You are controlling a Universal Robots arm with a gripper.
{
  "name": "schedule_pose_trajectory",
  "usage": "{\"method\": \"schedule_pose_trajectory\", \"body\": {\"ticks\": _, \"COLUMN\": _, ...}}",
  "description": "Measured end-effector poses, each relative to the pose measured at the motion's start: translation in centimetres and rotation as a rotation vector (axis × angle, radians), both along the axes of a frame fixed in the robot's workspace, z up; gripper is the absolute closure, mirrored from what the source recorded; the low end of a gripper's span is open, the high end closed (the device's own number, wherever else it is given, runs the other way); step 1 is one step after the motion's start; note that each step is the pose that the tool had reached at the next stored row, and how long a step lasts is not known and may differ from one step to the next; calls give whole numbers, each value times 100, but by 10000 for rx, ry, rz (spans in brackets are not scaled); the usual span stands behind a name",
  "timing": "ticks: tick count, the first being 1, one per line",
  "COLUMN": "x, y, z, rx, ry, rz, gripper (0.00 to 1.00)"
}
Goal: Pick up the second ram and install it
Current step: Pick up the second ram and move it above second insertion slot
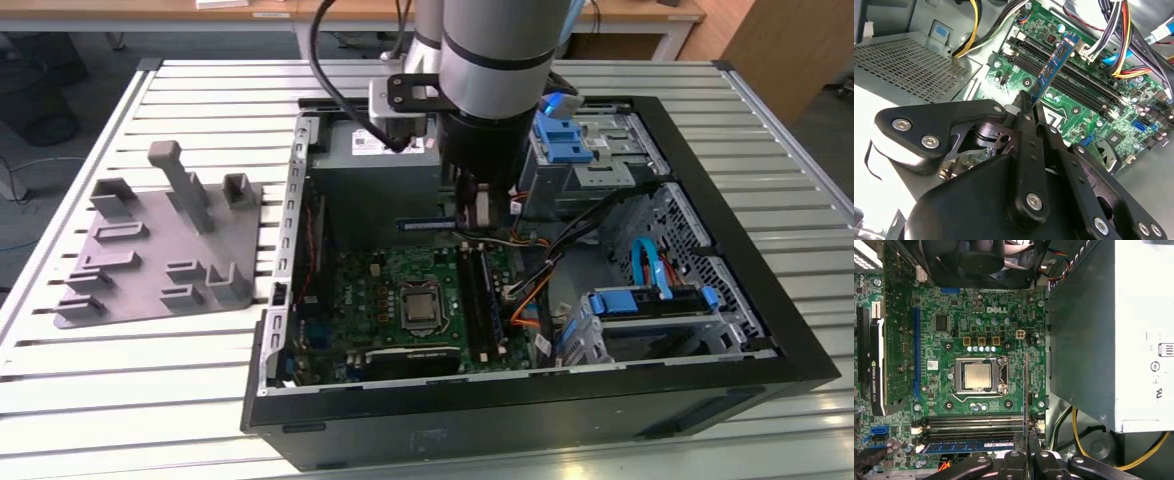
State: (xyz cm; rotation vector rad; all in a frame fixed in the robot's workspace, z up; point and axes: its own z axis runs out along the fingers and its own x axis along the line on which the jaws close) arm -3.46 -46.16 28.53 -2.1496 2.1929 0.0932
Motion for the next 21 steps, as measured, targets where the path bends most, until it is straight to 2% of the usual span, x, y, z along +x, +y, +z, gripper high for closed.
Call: {"method": "schedule_pose_trajectory", "body": {"ticks": 21, "x": 0, "y": 0, "z": -203, "rx": 1, "ry": 0, "rz": 0, "gripper": 86}}
